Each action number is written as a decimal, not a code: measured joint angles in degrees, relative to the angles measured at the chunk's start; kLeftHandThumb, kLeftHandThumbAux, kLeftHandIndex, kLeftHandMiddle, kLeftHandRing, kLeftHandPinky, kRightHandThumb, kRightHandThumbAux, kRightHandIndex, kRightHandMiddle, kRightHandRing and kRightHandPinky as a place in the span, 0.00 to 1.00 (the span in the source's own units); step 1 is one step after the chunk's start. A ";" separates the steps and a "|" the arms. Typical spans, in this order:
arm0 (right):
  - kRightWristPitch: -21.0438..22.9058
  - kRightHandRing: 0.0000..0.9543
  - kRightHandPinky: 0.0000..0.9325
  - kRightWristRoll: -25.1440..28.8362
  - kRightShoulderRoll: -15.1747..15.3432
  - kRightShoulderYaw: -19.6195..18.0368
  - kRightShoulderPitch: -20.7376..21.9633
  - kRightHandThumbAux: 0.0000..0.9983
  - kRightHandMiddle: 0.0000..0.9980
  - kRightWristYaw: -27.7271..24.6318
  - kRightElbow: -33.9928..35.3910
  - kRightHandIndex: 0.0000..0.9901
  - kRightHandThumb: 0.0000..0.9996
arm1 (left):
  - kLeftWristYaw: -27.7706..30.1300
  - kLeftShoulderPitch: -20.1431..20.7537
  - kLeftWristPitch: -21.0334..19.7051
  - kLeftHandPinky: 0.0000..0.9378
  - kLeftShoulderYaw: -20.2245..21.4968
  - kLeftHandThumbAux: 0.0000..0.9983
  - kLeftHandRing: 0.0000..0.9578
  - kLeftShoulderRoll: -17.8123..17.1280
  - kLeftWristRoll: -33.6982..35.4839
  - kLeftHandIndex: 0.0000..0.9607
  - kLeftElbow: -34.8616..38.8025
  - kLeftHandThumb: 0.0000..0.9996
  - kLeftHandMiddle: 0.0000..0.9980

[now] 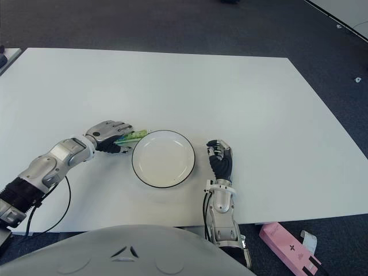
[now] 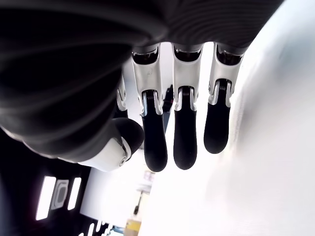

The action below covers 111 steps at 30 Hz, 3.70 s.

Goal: Put the toothpaste on the table into the plate.

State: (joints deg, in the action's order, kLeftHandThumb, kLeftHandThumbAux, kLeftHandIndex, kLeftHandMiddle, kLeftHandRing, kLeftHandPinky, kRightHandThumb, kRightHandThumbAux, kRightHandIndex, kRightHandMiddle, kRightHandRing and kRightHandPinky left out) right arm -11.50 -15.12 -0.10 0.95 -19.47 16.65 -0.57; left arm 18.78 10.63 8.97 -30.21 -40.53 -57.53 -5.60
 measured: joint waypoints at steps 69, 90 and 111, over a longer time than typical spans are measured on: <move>-2.32 0.50 0.53 0.84 0.25 -0.18 -0.94 0.73 0.49 0.07 0.16 0.43 0.71 | -45.92 4.38 -13.72 0.84 -4.29 0.65 0.55 14.67 -4.22 0.40 -31.88 0.95 0.50; -3.17 0.50 0.52 0.92 0.66 -1.06 -0.56 0.73 0.49 0.06 -1.24 0.43 0.71 | -48.82 4.84 -11.66 0.83 -1.76 0.65 0.55 15.63 1.92 0.39 -34.92 0.95 0.50; -1.62 0.48 0.50 0.58 0.29 -0.99 0.09 0.73 0.47 0.07 -1.32 0.43 0.71 | -44.75 -4.40 -20.01 0.89 4.68 0.65 0.55 14.94 4.15 0.39 -14.20 0.95 0.51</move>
State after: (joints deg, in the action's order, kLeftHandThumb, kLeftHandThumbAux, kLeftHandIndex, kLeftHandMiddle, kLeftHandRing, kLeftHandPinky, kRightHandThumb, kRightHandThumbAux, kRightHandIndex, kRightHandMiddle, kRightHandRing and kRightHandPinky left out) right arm -13.12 -14.54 0.19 -0.04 -19.38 16.72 -1.88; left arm -25.97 6.23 -11.04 -25.53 -25.59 -53.39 -19.80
